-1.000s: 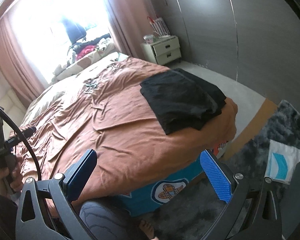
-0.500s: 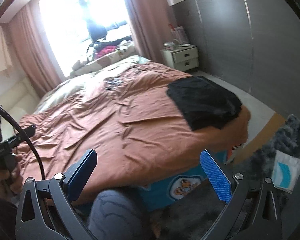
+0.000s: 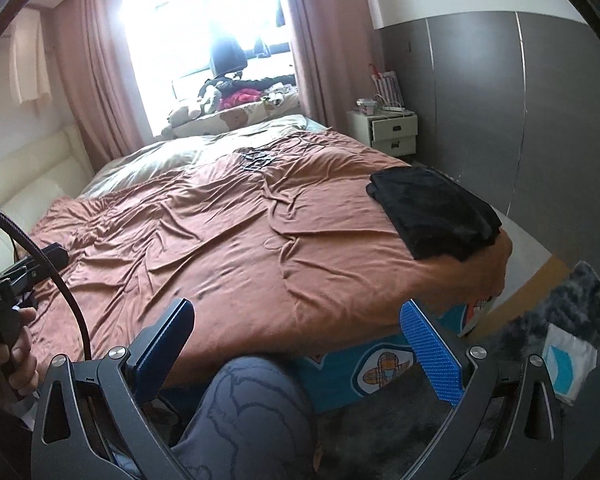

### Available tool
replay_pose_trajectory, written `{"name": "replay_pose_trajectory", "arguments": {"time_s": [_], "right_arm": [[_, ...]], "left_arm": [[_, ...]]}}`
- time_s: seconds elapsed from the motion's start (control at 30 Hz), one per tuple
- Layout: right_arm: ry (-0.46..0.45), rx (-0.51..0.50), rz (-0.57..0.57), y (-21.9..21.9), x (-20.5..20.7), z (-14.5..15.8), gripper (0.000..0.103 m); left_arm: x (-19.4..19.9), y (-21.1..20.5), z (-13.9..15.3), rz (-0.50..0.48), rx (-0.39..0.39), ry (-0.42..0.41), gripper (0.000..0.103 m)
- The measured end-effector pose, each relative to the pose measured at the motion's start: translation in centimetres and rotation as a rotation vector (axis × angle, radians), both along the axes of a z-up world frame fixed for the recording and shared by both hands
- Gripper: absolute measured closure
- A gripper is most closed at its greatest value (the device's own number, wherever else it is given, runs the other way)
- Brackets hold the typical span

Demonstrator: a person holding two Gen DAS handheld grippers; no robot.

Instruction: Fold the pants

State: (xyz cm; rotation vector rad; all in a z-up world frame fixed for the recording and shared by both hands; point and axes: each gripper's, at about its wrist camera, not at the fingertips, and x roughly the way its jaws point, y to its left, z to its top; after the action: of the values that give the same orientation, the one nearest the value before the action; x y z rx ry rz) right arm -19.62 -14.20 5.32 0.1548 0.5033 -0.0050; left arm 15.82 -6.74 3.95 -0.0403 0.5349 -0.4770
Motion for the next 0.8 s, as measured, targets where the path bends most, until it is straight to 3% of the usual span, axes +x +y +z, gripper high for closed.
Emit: {"name": "replay_pose_trajectory", "arguments": {"time_s": [0.4,0.8], "right_arm": [[-0.045,-0.090,0.056,5.5,-2.6,0.3,0.000],[-0.086,-0.105,0.084,7.9,-5.0,-1.4,0.000]], "left_arm": [[-4.9,4.8,-1.5,0.103,-0.021,0.028,0.000],[-8.4,7.7,-2.6,0.172,0.024,0.038,0.000]]}}
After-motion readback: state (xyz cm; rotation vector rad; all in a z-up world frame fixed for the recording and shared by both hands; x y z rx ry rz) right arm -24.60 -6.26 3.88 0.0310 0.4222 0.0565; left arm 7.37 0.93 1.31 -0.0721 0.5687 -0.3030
